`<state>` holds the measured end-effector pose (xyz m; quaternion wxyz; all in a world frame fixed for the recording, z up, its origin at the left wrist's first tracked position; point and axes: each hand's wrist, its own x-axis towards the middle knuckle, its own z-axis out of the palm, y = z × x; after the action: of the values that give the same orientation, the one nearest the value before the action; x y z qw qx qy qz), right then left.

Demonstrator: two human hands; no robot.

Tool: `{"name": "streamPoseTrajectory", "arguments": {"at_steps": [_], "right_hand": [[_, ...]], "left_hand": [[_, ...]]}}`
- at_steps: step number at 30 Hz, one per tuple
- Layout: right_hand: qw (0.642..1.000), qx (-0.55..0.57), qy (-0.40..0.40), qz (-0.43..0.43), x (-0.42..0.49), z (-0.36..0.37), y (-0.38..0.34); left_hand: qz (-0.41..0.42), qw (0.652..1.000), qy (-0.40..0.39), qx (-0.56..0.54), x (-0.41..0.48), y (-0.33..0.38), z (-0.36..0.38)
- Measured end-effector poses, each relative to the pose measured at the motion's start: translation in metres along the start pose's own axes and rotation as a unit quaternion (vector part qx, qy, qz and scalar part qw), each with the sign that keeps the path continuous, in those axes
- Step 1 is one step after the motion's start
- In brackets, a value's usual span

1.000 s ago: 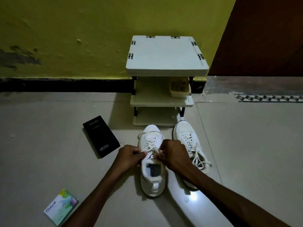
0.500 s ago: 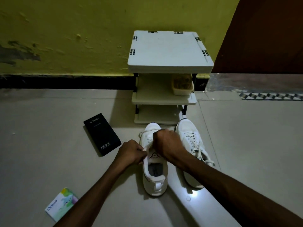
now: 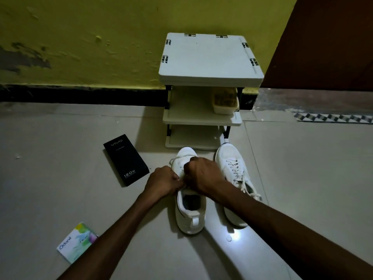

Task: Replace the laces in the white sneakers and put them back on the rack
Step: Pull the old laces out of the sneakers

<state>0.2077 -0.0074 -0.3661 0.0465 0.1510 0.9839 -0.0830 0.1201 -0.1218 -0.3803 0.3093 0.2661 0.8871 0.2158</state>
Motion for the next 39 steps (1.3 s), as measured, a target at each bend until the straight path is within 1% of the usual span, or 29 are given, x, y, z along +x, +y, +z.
{"name": "streamPoseTrajectory", "arguments": {"at_steps": [5,7,8,9,11,13,14,15,16,17,20,21,22,26,30,34,35,37,39], "right_hand": [[0.995,-0.088,-0.003,-0.048,0.005,0.002,-0.005],[0.995,-0.088,0.003,-0.051,0.005,-0.006,-0.006],[0.996,-0.071,0.021,-0.041,0.005,-0.011,-0.004],[0.998,-0.045,0.048,-0.016,0.007,-0.015,0.000],[0.990,0.029,0.123,0.065,0.012,-0.021,0.016],[0.959,0.127,0.214,0.134,0.013,-0.025,0.039],[0.943,0.162,0.244,0.157,0.011,-0.025,0.048],[0.937,0.174,0.247,0.173,0.009,-0.024,0.052],[0.943,0.172,0.227,0.174,0.007,-0.021,0.055],[0.954,0.171,0.184,0.162,0.007,-0.017,0.053],[0.984,0.158,0.015,0.075,0.007,-0.001,0.039],[0.989,0.138,-0.020,0.052,0.006,0.003,0.033],[0.992,0.117,-0.037,0.035,0.005,0.008,0.028],[0.998,0.056,-0.036,0.000,0.003,0.012,0.014],[0.997,0.051,-0.056,0.016,0.008,0.005,0.011],[0.999,0.010,-0.038,-0.028,0.007,0.000,0.001],[0.999,0.004,-0.028,-0.034,0.008,-0.004,0.000],[0.999,0.009,0.025,-0.028,0.013,-0.022,0.005],[0.992,0.050,0.116,0.016,0.016,-0.046,0.019]], "left_hand": [[0.014,0.998,0.021,0.056,0.000,0.001,0.002],[0.027,0.996,0.036,0.075,-0.003,0.002,0.004],[0.032,0.995,0.043,0.081,-0.003,0.001,0.005],[0.036,0.994,0.051,0.086,-0.004,0.000,0.006],[0.041,0.993,0.058,0.091,-0.005,-0.004,0.008],[0.043,0.994,0.054,0.085,-0.004,-0.006,0.009],[0.043,0.995,0.050,0.081,-0.003,-0.007,0.010],[0.043,0.995,0.050,0.080,-0.004,-0.007,0.010],[0.044,0.995,0.049,0.081,-0.004,-0.008,0.011],[0.047,0.995,0.050,0.078,-0.003,-0.008,0.011],[0.046,0.996,0.048,0.065,-0.002,-0.008,0.011],[0.046,0.996,0.047,0.063,-0.002,-0.008,0.011],[0.043,0.996,0.045,0.062,-0.002,-0.007,0.010],[0.029,0.997,0.039,0.057,-0.002,-0.003,0.008],[0.026,0.998,0.029,0.049,0.000,-0.005,0.007],[0.031,0.996,0.030,0.072,-0.001,-0.002,0.006],[0.034,0.995,0.035,0.087,-0.003,0.000,0.006],[0.044,0.993,0.050,0.095,-0.005,-0.001,0.007],[0.058,0.994,0.055,0.079,-0.005,-0.004,0.007]]}}
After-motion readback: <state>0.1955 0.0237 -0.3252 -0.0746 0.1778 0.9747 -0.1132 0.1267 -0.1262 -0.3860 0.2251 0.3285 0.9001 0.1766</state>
